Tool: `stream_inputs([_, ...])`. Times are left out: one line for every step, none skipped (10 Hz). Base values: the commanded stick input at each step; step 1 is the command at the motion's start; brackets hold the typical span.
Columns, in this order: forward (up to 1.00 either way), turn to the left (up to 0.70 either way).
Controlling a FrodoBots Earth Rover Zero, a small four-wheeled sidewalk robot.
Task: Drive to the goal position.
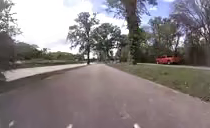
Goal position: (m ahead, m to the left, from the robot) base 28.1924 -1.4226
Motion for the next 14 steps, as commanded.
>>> stream_inputs([1.00, 0.00])
stream_inputs([1.00, 0.00])
stream_inputs([1.00, 0.00])
stream_inputs([1.00, 0.00])
stream_inputs([1.00, 0.00])
stream_inputs([1.00, 0.00])
stream_inputs([1.00, 0.00])
stream_inputs([1.00, 0.00])
stream_inputs([1.00, 0.00])
stream_inputs([1.00, 0.00])
stream_inputs([1.00, 0.00])
stream_inputs([1.00, 0.00])
stream_inputs([1.00, 0.00])
stream_inputs([1.00, 0.00])
